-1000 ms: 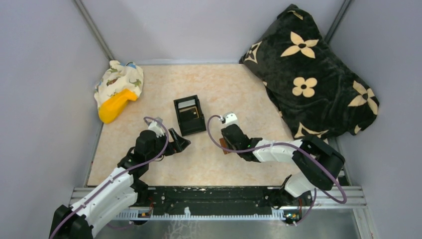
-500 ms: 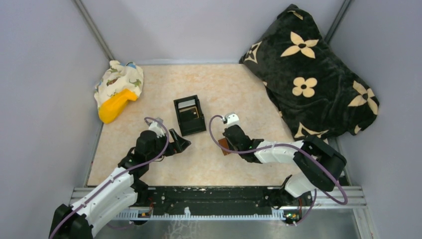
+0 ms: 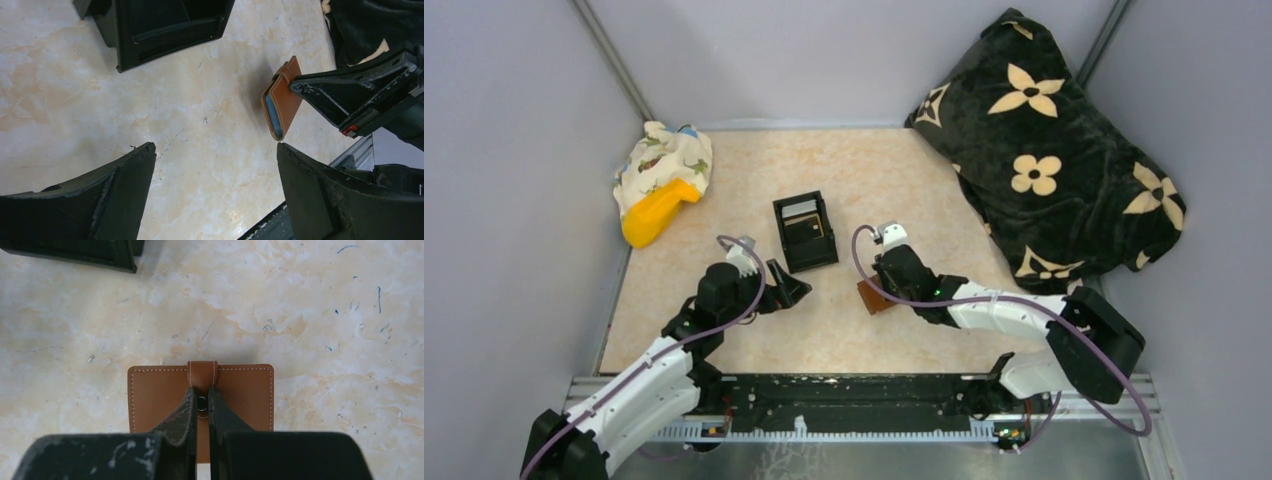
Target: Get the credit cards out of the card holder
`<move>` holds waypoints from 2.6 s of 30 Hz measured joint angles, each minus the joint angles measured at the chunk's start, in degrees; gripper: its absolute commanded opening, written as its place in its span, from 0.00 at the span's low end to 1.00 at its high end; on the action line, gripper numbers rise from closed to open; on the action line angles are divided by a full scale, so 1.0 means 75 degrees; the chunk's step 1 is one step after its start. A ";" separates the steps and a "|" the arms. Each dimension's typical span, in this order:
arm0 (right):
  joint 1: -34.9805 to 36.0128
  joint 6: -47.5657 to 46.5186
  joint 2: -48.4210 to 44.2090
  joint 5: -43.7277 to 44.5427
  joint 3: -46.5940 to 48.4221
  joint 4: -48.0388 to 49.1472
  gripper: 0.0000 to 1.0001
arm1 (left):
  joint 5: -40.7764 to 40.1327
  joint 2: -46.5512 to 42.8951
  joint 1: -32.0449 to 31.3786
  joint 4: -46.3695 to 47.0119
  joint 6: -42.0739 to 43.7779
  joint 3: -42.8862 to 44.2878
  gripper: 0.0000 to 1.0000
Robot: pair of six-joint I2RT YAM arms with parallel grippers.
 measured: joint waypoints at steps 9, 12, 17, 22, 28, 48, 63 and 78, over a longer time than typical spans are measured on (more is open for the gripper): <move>0.0000 0.0248 -0.0758 0.0020 0.0221 -0.0216 0.00 | 0.0195 -0.0082 -0.0184 0.0256 -0.0073 -0.0096 0.92; -0.0003 0.0335 -0.0621 0.0093 0.0361 -0.0294 0.00 | 0.0425 0.0023 -0.0501 0.0796 -0.0315 -0.0207 0.94; -0.0003 0.0557 -0.0058 0.0099 0.0411 -0.0274 0.00 | 0.0388 0.0577 -0.2002 0.2124 -0.0650 -0.0434 0.93; 0.0003 0.0784 0.0131 0.0064 0.0411 -0.0262 0.00 | 0.0536 0.1929 -0.2824 0.4261 -0.1061 -0.0729 0.46; 0.0128 0.0947 0.0131 0.0032 0.0414 -0.0207 0.00 | 0.0595 0.3515 -0.2993 0.6207 -0.1282 -0.0644 0.02; 0.0437 0.1338 0.0105 -0.0017 0.0408 -0.0085 0.00 | -0.0289 0.6825 -0.3617 0.8274 -0.1798 0.0114 0.00; 0.0731 0.1378 -0.0382 -0.0175 0.0370 -0.0096 0.00 | -0.0935 0.7312 -0.3657 0.8247 -0.1839 0.0198 0.00; 0.0871 0.1524 -0.0866 0.0510 -0.0058 -0.0877 0.03 | -0.1131 0.6627 -0.3657 0.7743 -0.1542 0.0219 0.36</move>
